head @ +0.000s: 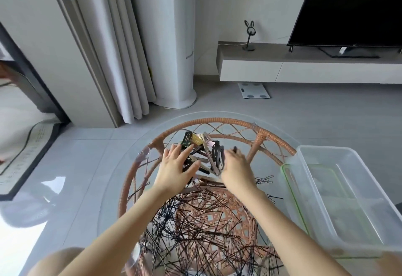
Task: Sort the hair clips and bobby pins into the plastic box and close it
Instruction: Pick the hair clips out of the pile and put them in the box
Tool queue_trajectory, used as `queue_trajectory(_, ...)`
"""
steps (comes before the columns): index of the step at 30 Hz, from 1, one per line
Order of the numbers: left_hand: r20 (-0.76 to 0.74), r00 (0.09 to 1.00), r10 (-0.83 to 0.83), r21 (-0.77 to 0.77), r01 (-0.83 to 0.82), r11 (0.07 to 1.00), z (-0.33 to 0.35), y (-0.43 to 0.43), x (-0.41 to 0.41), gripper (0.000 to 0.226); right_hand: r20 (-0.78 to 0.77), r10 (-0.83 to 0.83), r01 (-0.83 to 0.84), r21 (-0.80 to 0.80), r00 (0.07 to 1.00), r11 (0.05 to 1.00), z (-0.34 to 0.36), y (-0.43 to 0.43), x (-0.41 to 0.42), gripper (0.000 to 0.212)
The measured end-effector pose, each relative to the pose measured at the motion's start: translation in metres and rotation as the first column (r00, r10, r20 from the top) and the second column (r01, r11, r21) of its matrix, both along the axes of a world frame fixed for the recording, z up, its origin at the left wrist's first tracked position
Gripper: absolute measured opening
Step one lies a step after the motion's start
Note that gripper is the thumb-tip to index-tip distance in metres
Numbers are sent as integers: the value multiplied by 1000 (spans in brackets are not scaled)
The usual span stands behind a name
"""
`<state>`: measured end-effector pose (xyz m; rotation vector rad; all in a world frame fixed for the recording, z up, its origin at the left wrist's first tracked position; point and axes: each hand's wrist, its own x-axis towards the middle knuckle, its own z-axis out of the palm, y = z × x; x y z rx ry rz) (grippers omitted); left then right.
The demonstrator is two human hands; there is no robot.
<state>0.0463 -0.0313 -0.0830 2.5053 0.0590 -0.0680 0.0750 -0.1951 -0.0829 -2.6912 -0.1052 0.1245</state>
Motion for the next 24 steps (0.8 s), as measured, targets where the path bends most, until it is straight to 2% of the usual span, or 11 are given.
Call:
queue_trajectory(5, 19, 997, 71, -150, -67, 986, 2, 2, 8, 55, 22, 110, -111, 63, 994, 992, 27, 11, -5, 50)
queue_trajectory(7, 36, 997, 71, -139, -65, 988, 5, 12, 0, 51, 58, 91, -96, 89, 994, 991, 39, -2, -5, 51)
queue_trajectory(9, 52, 998, 47, -81, -43, 996, 8, 27, -13, 51, 69, -2, -5, 109, 998, 994, 46, -23, -7, 46)
queue_trajectory(12, 59, 997, 39, -1, -39, 999, 8, 43, -39, 66, -32, -102, 104, 57, 994, 993, 46, -55, -22, 37)
queue_trajectory(16, 16, 999, 44, 59, -45, 997, 5, 41, -80, 64, -197, 11, -31, -96, 980, 995, 28, -67, -59, 44)
queue_trajectory(21, 1, 999, 36, -48, -36, 998, -9, 10, -109, 52, -164, 90, -101, -61, 982, 993, 20, -38, -108, 44)
queue_trajectory(24, 11, 1000, 16, -179, -14, 984, -4, -15, -118, 50, -174, 139, -132, 49, 975, 990, 25, -32, -131, 42)
